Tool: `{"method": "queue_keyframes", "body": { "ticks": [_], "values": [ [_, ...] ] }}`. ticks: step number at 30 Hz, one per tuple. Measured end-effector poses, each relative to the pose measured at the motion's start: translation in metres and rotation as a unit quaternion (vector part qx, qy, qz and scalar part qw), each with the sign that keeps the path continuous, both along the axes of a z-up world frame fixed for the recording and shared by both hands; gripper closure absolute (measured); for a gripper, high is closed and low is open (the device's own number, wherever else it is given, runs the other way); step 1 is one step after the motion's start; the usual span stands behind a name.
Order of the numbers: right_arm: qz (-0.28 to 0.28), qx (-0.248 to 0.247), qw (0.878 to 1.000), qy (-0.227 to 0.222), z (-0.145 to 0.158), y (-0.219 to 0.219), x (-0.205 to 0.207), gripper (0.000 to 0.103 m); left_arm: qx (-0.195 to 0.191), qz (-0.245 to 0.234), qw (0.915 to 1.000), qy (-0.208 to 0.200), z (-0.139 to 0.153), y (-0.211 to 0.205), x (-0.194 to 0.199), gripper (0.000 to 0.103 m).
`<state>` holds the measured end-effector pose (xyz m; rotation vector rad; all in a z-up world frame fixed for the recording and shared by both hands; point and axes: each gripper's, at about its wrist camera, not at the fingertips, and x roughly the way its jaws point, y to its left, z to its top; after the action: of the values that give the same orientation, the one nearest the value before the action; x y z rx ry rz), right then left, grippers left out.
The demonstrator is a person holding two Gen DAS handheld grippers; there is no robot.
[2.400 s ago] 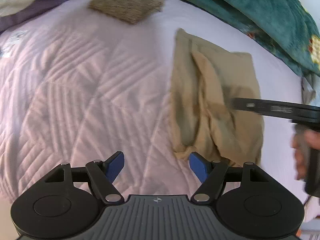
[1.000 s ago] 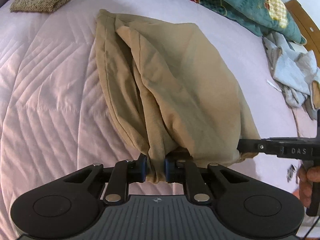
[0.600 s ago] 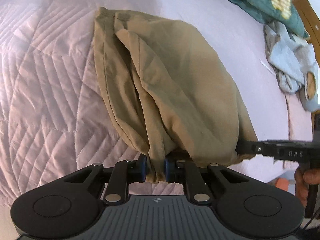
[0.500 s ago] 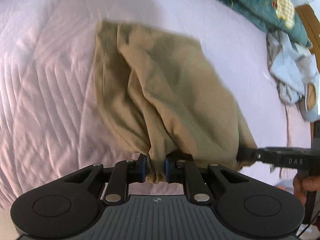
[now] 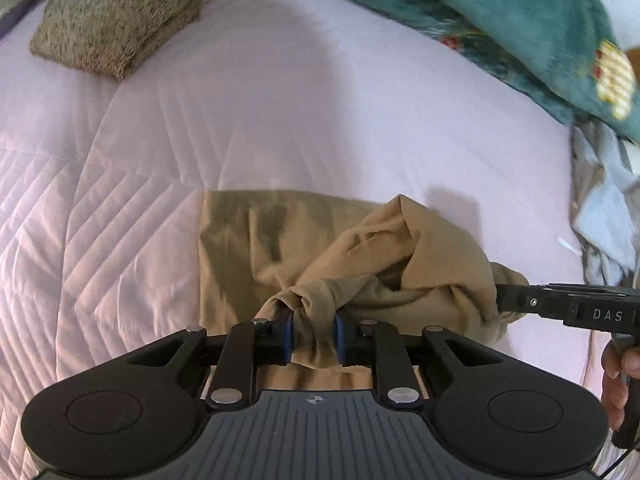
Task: Fold clothes
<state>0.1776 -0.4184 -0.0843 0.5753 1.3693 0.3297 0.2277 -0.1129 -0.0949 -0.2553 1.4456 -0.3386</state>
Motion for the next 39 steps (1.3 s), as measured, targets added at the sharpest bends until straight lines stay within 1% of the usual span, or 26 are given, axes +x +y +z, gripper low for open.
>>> {"method": "queue_keyframes", "body": {
  "ticks": [3, 5, 7, 9, 10, 11, 12, 13, 14, 15, 16, 17, 19, 20, 21, 23, 24, 26, 27, 29, 31, 33, 35, 37, 38, 39],
  "values": [
    [-0.023, 0.007, 0.999, 0.025, -0.029, -0.008, 0.024, 0.092, -0.007, 0.018, 0.9997, 0.015, -0.019, 0.005, 0.027, 0.072],
    [-0.037, 0.015, 0.999, 0.036, -0.043, -0.014, 0.034, 0.090, -0.008, 0.023, 0.9996, 0.018, -0.027, 0.006, 0.040, 0.068],
    [-0.043, 0.019, 0.998, 0.040, -0.049, -0.016, 0.040, 0.089, -0.009, 0.030, 0.9994, 0.014, -0.029, 0.007, 0.049, 0.065],
    [-0.050, 0.028, 0.997, 0.046, -0.048, -0.018, 0.042, 0.087, -0.025, 0.036, 0.9990, 0.008, -0.022, 0.010, 0.052, 0.061],
    [-0.058, 0.041, 0.996, 0.054, -0.047, -0.023, 0.040, 0.085, -0.037, 0.042, 0.9984, 0.004, -0.018, 0.013, 0.051, 0.053],
    [-0.072, 0.064, 0.993, 0.062, -0.046, -0.029, 0.038, 0.080, -0.049, 0.047, 0.9977, 0.000, -0.014, 0.016, 0.050, 0.046],
    [-0.091, 0.093, 0.989, 0.069, -0.045, -0.037, 0.035, 0.069, -0.061, 0.053, 0.9967, -0.005, -0.009, 0.018, 0.050, 0.042],
    [-0.108, 0.119, 0.984, 0.072, -0.043, -0.045, 0.031, 0.061, -0.072, 0.057, 0.9958, -0.010, -0.005, 0.021, 0.048, 0.037],
    [-0.124, 0.144, 0.979, 0.070, -0.039, -0.052, 0.028, 0.050, -0.078, 0.056, 0.9952, -0.016, 0.000, 0.023, 0.047, 0.032],
    [-0.136, 0.160, 0.976, 0.065, -0.034, -0.059, 0.025, 0.045, -0.081, 0.055, 0.9949, -0.023, 0.005, 0.025, 0.044, 0.030],
    [-0.141, 0.159, 0.976, 0.055, -0.027, -0.062, 0.022, 0.044, -0.076, 0.054, 0.9952, -0.029, 0.010, 0.026, 0.041, 0.030],
    [-0.138, 0.138, 0.980, 0.034, -0.016, -0.063, 0.019, 0.044, -0.069, 0.050, 0.9956, -0.038, 0.016, 0.026, 0.037, 0.030],
    [-0.097, 0.078, 0.992, -0.018, 0.008, -0.052, 0.010, 0.044, -0.046, 0.027, 0.9965, -0.064, 0.032, 0.021, 0.025, 0.029],
    [-0.070, 0.051, 0.996, -0.037, 0.018, -0.043, 0.005, 0.044, -0.035, 0.014, 0.9966, -0.073, 0.039, 0.017, 0.017, 0.029],
    [-0.048, 0.025, 0.997, -0.059, 0.026, -0.033, -0.003, 0.044, -0.026, 0.003, 0.9964, -0.081, 0.045, 0.013, 0.008, 0.029],
    [-0.008, -0.017, 0.994, -0.108, 0.036, -0.010, -0.021, 0.045, -0.008, -0.015, 0.9960, -0.087, 0.048, 0.000, -0.009, 0.028],
    [0.019, -0.032, 0.991, -0.128, 0.038, 0.004, -0.031, 0.047, -0.002, -0.024, 0.9958, -0.088, 0.046, -0.006, -0.015, 0.028],
    [0.058, -0.055, 0.985, -0.150, 0.032, 0.028, -0.044, 0.051, 0.005, -0.042, 0.9951, -0.089, 0.036, -0.021, -0.024, 0.028],
    [0.075, -0.069, 0.982, -0.160, 0.027, 0.039, -0.049, 0.061, 0.011, -0.047, 0.9944, -0.093, 0.029, -0.027, -0.025, 0.028],
    [0.097, -0.093, 0.974, -0.182, 0.020, 0.053, -0.052, 0.067, 0.022, -0.052, 0.9923, -0.110, 0.013, -0.035, -0.022, 0.028],
    [0.117, -0.117, 0.964, -0.207, 0.014, 0.066, -0.048, 0.078, 0.035, -0.062, 0.9899, -0.122, -0.002, -0.046, -0.017, 0.028],
    [0.129, -0.133, 0.961, -0.207, 0.000, 0.072, -0.036, 0.087, 0.044, -0.065, 0.9876, -0.136, -0.015, -0.051, -0.011, 0.028],
    [0.128, -0.152, 0.958, -0.206, -0.013, 0.071, -0.026, 0.089, 0.062, -0.047, 0.9873, -0.139, -0.027, -0.050, -0.002, 0.028],
    [0.124, -0.166, 0.958, -0.196, -0.027, 0.067, -0.014, 0.090, 0.077, -0.026, 0.9872, -0.137, -0.039, -0.048, 0.008, 0.025],
    [0.123, -0.172, 0.959, -0.188, -0.035, 0.065, -0.008, 0.093, 0.078, -0.018, 0.9882, -0.131, -0.047, -0.046, 0.012, 0.025],
    [0.123, -0.176, 0.960, -0.180, -0.042, 0.063, -0.003, 0.093, 0.078, -0.015, 0.9889, -0.126, -0.053, -0.045, 0.016, 0.025]
  ]
}}
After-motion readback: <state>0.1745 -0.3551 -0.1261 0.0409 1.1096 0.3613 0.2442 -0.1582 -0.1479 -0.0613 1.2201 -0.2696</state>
